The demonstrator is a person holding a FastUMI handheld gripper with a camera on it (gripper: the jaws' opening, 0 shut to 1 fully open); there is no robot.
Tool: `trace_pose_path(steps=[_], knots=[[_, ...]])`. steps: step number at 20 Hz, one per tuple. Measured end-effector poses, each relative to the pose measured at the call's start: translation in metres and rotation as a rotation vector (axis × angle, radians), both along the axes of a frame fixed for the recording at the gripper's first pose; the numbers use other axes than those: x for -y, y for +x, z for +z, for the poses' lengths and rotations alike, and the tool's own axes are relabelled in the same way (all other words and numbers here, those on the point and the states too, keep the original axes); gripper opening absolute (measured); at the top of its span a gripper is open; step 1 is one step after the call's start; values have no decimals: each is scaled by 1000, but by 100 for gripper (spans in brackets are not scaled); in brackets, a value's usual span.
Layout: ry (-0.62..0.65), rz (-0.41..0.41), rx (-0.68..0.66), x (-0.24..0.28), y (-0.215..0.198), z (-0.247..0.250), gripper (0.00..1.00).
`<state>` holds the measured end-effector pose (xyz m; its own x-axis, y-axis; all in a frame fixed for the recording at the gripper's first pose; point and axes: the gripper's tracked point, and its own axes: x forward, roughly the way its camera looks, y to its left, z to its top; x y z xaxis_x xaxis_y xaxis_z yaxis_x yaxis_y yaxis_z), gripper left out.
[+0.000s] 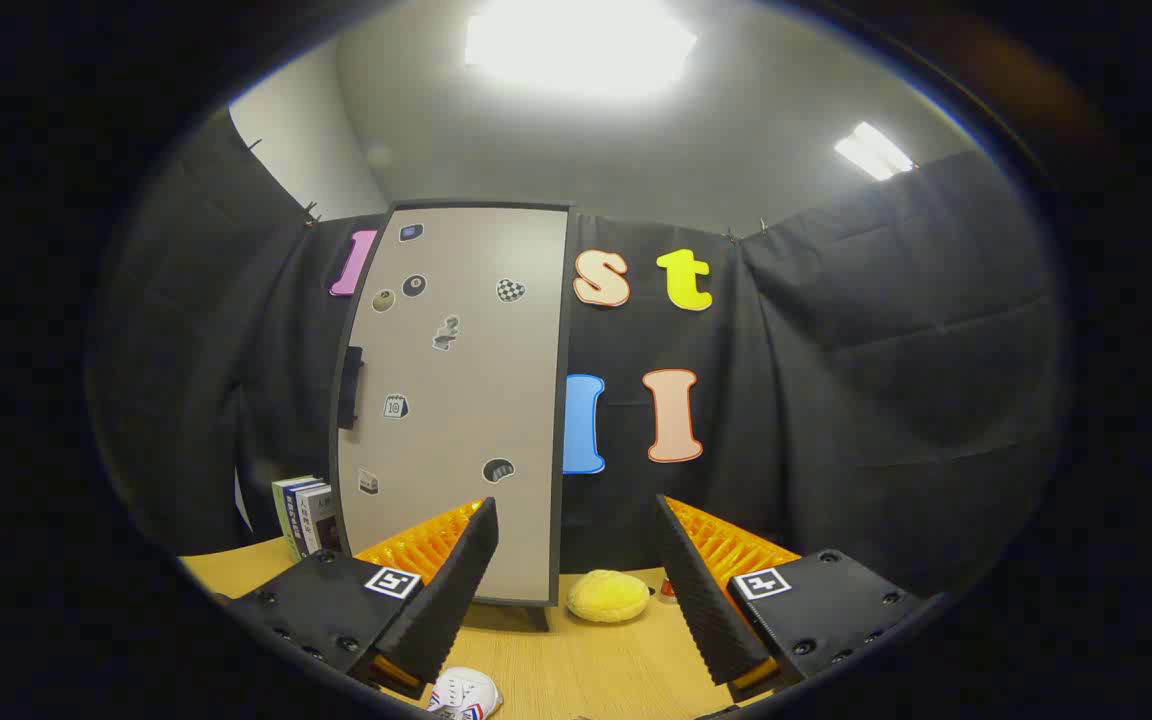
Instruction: Open the shoe cabinet door, grab the shoes and put them into the shoe cabinet, then close the shoe cabinet door.
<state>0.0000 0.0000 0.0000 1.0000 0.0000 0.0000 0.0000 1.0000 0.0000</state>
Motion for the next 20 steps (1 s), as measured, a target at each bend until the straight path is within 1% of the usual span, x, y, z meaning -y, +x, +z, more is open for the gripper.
trace_pose_path(steps=[5,9,15,20], knots=[[5,-1,-41,-2,-2,-17,98],[7,-14,-44,-1,-1,-21,98],[1,-7,-27,-8,0,-13,98],[34,27,-22,-23,5,-3,98]])
